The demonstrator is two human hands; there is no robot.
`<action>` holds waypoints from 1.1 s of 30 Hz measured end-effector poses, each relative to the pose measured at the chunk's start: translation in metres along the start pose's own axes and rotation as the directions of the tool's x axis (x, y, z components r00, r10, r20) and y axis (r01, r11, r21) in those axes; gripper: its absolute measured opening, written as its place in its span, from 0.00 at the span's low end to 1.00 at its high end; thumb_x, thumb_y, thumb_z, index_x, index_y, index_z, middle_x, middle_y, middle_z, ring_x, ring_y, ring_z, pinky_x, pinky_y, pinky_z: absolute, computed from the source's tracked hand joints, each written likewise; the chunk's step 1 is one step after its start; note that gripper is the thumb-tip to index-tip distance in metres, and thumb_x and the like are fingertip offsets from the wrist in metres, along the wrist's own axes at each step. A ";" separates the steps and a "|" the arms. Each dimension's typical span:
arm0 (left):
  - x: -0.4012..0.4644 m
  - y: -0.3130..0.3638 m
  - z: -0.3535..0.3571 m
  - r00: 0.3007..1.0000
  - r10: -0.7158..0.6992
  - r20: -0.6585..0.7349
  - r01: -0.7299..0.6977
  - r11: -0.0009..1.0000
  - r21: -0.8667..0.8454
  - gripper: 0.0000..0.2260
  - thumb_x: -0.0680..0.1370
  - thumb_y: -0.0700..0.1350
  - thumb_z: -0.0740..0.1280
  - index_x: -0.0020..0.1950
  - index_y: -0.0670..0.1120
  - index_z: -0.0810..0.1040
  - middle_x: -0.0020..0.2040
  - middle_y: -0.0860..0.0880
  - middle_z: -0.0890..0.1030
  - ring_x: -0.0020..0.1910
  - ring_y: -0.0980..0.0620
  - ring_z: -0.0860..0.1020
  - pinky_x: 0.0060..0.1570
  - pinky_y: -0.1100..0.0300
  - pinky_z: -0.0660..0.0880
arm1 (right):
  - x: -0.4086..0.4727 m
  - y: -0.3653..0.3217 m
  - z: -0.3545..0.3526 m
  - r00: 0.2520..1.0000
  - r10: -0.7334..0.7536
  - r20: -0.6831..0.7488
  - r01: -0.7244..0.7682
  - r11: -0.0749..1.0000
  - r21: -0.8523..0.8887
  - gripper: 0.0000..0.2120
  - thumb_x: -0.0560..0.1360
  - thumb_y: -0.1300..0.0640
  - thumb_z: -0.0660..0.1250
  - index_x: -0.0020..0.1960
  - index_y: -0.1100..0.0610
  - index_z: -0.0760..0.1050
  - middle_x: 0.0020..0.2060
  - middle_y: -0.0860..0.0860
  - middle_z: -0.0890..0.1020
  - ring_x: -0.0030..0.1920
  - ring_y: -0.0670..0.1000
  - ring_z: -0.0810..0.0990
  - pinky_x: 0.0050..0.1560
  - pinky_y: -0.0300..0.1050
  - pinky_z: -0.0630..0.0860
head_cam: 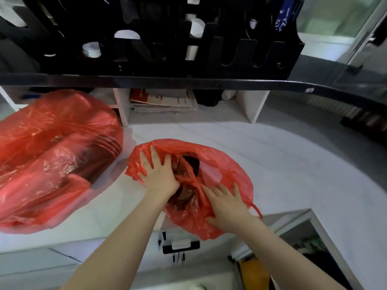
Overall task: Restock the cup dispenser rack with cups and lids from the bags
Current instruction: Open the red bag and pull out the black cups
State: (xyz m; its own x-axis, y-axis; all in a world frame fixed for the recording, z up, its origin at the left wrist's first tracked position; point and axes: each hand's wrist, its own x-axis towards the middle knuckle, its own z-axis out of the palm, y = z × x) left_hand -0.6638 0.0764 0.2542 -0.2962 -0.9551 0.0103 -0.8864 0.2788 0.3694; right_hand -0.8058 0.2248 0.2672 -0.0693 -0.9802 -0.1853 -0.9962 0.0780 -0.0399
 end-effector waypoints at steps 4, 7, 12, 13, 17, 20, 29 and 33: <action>-0.003 -0.001 -0.001 1.000 0.019 -0.012 -0.020 1.000 -0.010 0.38 0.70 0.50 0.69 0.76 0.55 0.53 0.77 0.46 0.36 0.74 0.35 0.35 0.66 0.29 0.54 | 0.009 -0.006 0.013 0.998 0.045 -0.048 -0.045 0.999 -0.003 0.45 0.71 0.45 0.66 0.78 0.47 0.41 0.74 0.51 0.62 0.76 0.57 0.53 0.69 0.71 0.37; 0.001 0.001 0.001 0.999 0.028 -0.019 -0.028 1.000 -0.005 0.39 0.71 0.52 0.69 0.76 0.54 0.51 0.77 0.45 0.35 0.74 0.34 0.34 0.67 0.30 0.53 | 0.020 0.001 0.018 0.998 0.050 -0.047 -0.050 0.999 -0.011 0.43 0.72 0.46 0.65 0.78 0.48 0.42 0.74 0.51 0.62 0.75 0.57 0.55 0.68 0.72 0.37; 0.020 0.010 0.004 0.999 -0.020 -0.039 0.020 1.000 0.018 0.41 0.71 0.54 0.69 0.77 0.50 0.51 0.77 0.43 0.35 0.73 0.33 0.34 0.69 0.33 0.51 | 0.053 0.039 0.018 0.997 0.025 -0.071 -0.031 0.996 -0.088 0.37 0.75 0.50 0.62 0.78 0.46 0.46 0.76 0.53 0.59 0.76 0.58 0.52 0.67 0.71 0.33; 0.026 0.013 0.005 0.998 -0.027 -0.050 0.029 0.999 0.028 0.41 0.71 0.55 0.69 0.77 0.48 0.52 0.77 0.42 0.36 0.73 0.32 0.35 0.70 0.35 0.48 | 0.061 0.050 0.017 0.996 0.023 -0.083 -0.031 0.994 -0.103 0.36 0.76 0.50 0.61 0.78 0.45 0.45 0.76 0.52 0.58 0.76 0.59 0.50 0.67 0.70 0.31; 0.054 0.034 0.013 0.996 -0.062 -0.058 0.063 0.998 0.018 0.46 0.68 0.58 0.72 0.78 0.45 0.50 0.77 0.41 0.36 0.73 0.31 0.34 0.72 0.41 0.39 | 0.095 0.097 0.009 0.996 -0.024 -0.086 0.011 0.990 -0.142 0.31 0.79 0.49 0.53 0.77 0.41 0.43 0.78 0.53 0.54 0.77 0.59 0.45 0.61 0.66 0.22; 0.069 0.046 0.019 0.996 -0.072 -0.054 0.068 0.996 -0.062 0.46 0.67 0.59 0.74 0.78 0.49 0.53 0.78 0.43 0.37 0.74 0.36 0.34 0.73 0.42 0.43 | 0.118 0.135 0.001 0.997 -0.063 -0.051 0.053 0.982 -0.181 0.31 0.79 0.46 0.53 0.77 0.40 0.42 0.78 0.52 0.53 0.77 0.60 0.45 0.63 0.68 0.24; 0.066 0.059 -0.008 0.945 -0.169 -0.280 0.055 0.926 -0.372 0.26 0.58 0.62 0.65 0.54 0.57 0.80 0.76 0.49 0.61 0.76 0.38 0.48 0.73 0.43 0.45 | 0.149 0.160 -0.083 0.931 -0.311 0.193 0.241 0.918 0.315 0.50 0.59 0.36 0.70 0.74 0.32 0.45 0.77 0.41 0.52 0.77 0.54 0.43 0.68 0.71 0.37; 0.058 0.050 -0.035 0.996 -0.081 -0.023 0.064 0.908 -0.415 0.24 0.55 0.65 0.68 0.50 0.66 0.71 0.77 0.58 0.54 0.77 0.44 0.43 0.72 0.37 0.44 | 0.153 0.153 -0.116 0.973 -0.153 -0.174 0.231 0.697 0.679 0.19 0.73 0.39 0.65 0.60 0.46 0.79 0.54 0.36 0.81 0.52 0.36 0.78 0.53 0.37 0.73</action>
State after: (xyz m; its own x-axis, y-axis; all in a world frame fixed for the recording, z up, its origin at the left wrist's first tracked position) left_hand -0.7129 0.0318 0.3059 -0.2155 -0.9765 0.0017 -0.6758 0.1504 0.7216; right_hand -0.9747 0.0661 0.3465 0.0759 -0.9971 -0.0034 -0.6735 -0.0488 -0.7376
